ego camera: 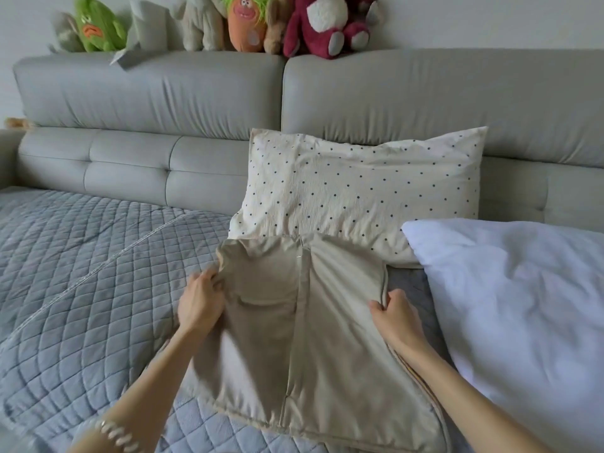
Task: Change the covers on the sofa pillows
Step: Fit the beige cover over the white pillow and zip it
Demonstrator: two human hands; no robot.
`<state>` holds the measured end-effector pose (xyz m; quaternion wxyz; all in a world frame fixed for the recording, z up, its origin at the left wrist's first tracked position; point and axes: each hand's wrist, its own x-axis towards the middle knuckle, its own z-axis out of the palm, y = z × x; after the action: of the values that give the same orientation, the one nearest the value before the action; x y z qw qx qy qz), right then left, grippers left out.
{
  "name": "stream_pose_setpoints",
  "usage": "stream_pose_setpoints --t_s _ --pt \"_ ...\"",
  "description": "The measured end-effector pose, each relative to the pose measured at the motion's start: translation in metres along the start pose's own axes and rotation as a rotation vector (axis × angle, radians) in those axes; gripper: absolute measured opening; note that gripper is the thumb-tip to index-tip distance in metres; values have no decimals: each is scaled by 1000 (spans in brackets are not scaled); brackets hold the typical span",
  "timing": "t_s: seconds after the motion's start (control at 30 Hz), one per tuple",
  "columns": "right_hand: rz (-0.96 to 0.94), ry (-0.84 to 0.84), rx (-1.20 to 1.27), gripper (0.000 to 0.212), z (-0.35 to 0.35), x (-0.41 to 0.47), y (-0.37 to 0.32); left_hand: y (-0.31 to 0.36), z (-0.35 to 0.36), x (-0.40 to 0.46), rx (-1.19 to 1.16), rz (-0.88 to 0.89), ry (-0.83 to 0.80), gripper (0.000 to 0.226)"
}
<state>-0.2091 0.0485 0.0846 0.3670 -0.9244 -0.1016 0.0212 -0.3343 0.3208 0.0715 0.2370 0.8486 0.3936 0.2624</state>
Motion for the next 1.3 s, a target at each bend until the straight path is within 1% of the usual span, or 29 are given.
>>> stream_pose_setpoints --t_s 0.07,0.1,0.13,0.17,0.2,0.23,0.27,0.33,0.37,0.4,0.47,0.5,0.53,0.57,0.67,0.7,0.73,0.77,0.83,0.87,0.9,0.97,1.03,1.1,1.17,1.23,1.3 --pt "-85 34 19 24 -13 -17 -9 43 -9 9 -45 189 64 30" --pt "-148 23 21 25 -21 -25 -13 65 -14 16 -63 284 84 30" --pt "-221 -37 23 24 -29 -31 -16 88 -21 22 -79 383 106 30" --pt "-269 -156 47 23 -39 -38 -21 110 -29 27 -98 493 134 29" --pt "-285 -291 101 20 -47 -41 -24 131 -39 29 -117 615 163 28" --pt "-279 -379 180 18 -54 -43 -27 150 -49 30 -128 740 188 28" --pt "-273 -340 255 16 -59 -37 -27 166 -59 30 -125 852 208 29" --pt "-270 -7 345 7 -73 -10 -32 190 -79 29 -111 1017 263 30" --pt "-277 112 361 24 -83 6 -38 198 -89 29 -100 1073 302 30" --pt "-314 162 366 46 -93 20 -46 205 -98 28 -87 1115 342 30" --pt "-439 151 364 84 -109 45 -67 213 -112 26 -70 1189 422 27" --pt "-482 159 338 96 -112 61 -77 215 -119 26 -66 1218 458 26" --pt "-495 188 291 99 -118 70 -88 217 -125 26 -66 1228 487 27" --pt "-535 224 234 94 -122 84 -97 220 -132 27 -76 1219 515 27" --pt "-628 255 -56 59 -136 98 -123 227 -157 31 -114 1170 581 28" --pt "-669 267 -79 50 -142 99 -130 228 -165 32 -107 1154 603 26" --pt "-704 295 -31 39 -149 93 -135 228 -172 34 -110 1116 630 21" --pt "-720 327 77 27 -155 84 -138 227 -177 35 -139 1047 650 17" --pt "-700 332 287 26 -166 61 -140 223 -187 36 -244 860 639 24" --pt "-730 359 308 25 -171 51 -139 219 -190 37 -282 798 615 28" --pt "-772 405 261 29 -175 42 -138 216 -193 37 -277 777 602 29" --pt "-833 467 154 35 -186 22 -140 211 -199 34 -220 787 600 27" --pt "-864 520 102 40 -202 5 -147 207 -205 26 -193 820 622 27" --pt "-883 535 76 51 -217 -9 -155 203 -211 16 -162 839 681 29" --pt "-913 532 73 56 -232 -24 -161 198 -217 6 -105 834 748 33" --pt "-924 555 66 56 -245 -36 -167 197 -224 -1 -55 856 813 35" --pt "-927 658 7 51 -253 -42 -173 198 -226 -2 -3 889 875 35"
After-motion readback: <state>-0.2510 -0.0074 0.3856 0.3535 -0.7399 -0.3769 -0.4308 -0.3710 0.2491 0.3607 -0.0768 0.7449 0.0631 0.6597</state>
